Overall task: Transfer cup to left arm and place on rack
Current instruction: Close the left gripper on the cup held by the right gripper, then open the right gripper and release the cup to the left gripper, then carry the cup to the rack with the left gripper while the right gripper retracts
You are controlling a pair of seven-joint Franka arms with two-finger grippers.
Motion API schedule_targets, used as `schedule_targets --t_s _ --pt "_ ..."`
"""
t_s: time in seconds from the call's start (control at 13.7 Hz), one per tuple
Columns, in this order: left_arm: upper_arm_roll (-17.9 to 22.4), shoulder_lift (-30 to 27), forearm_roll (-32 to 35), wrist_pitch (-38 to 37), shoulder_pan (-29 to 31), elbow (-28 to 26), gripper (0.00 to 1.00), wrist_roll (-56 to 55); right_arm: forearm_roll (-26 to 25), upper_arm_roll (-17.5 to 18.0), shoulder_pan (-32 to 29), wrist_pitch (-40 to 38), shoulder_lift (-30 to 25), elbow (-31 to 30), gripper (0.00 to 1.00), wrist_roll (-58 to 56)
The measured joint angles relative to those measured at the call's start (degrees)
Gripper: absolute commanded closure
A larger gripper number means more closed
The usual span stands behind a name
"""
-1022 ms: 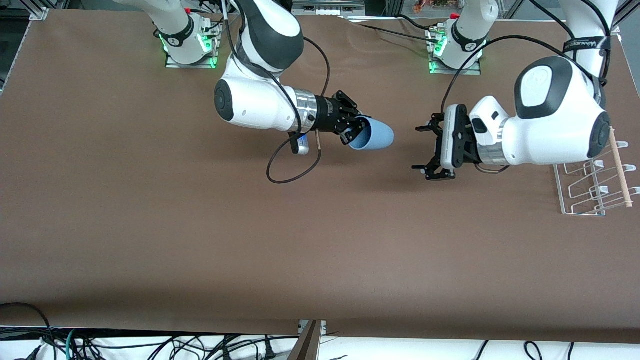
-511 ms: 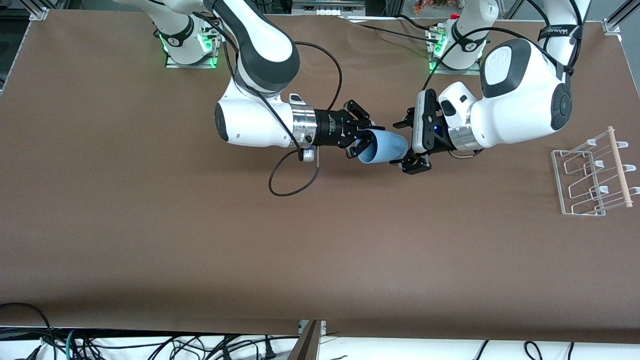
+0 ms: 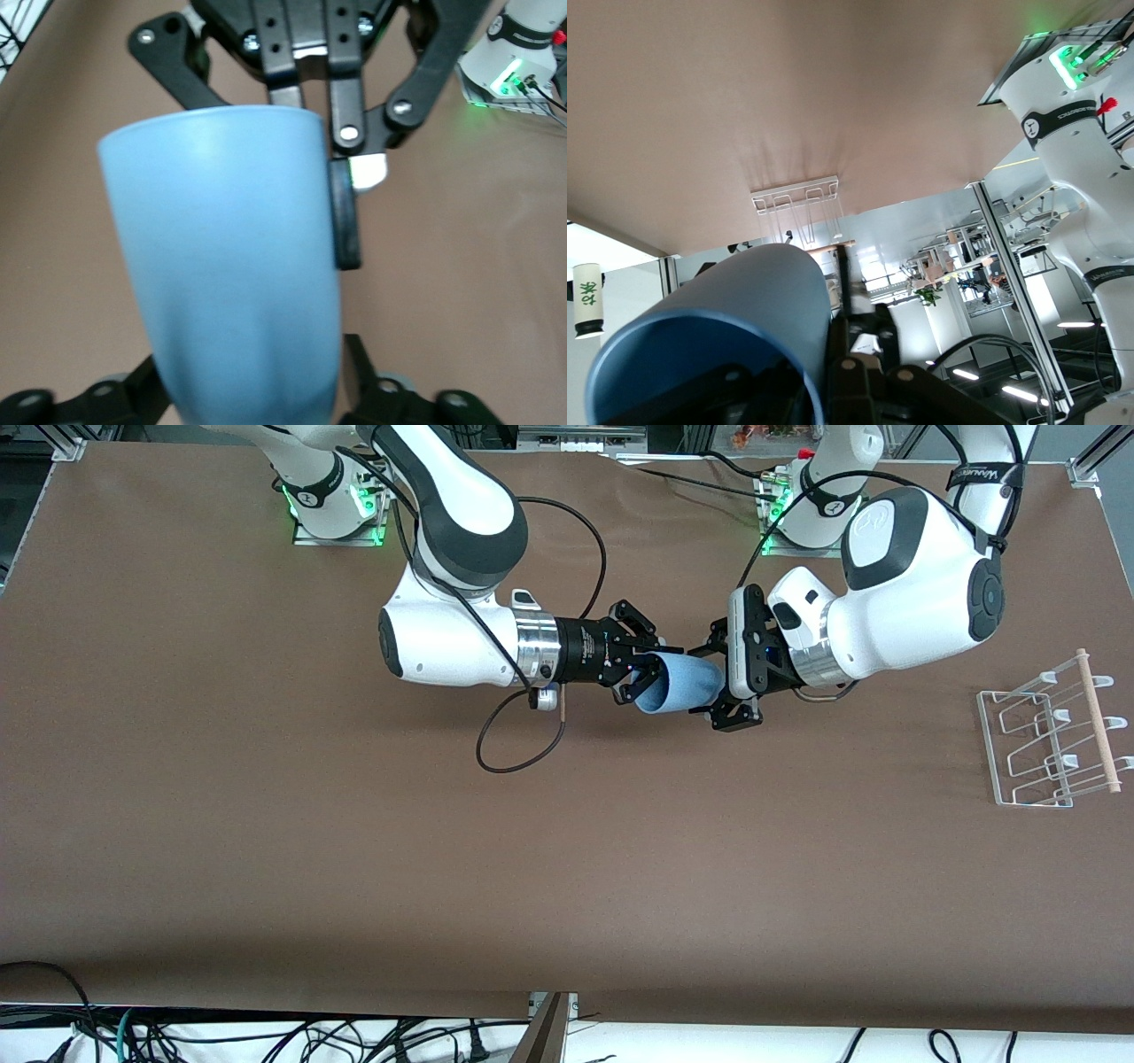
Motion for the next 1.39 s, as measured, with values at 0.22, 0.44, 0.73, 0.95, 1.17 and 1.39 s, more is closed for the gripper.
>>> schedule_targets --t_s 0.22,0.44,0.73,0.95,1.17,1.39 --pt "-0.1 0.0 0.0 0.1 0.0 -0.06 1.0 -1.5 0.02 0.0 -0.18 -0.26 0.0 0.05 1.0 -0.04" --pt "-0.11 0.0 0.0 0.1 0.0 -0.06 1.0 -1.73 0.02 0.0 -0.21 -0.3 0.0 0.05 0.35 -0.13" --pt "-0.65 0.0 0.0 -0.41 -0.03 -0.09 1.0 -3.21 0.03 -0.25 -0.73 0.68 0.03 0.99 0.02 -1.29" --pt "0.49 -0.06 0.0 -3.61 0.49 -0.1 1.0 -3.6 0.04 -0.37 -2.1 0.76 0.06 2.9 0.02 -1.49" --pt "4.21 -0.75 4.7 -10.47 1.3 0.54 1.0 -3.41 -0.05 -0.77 -5.04 -1.9 0.05 4.56 0.02 -1.74" --pt "9.53 -1.52 13.66 -16.96 1.99 2.06 1.0 -3.41 -5.12 -1.56 -9.05 -12.33 0.01 6.12 0.02 -4.61"
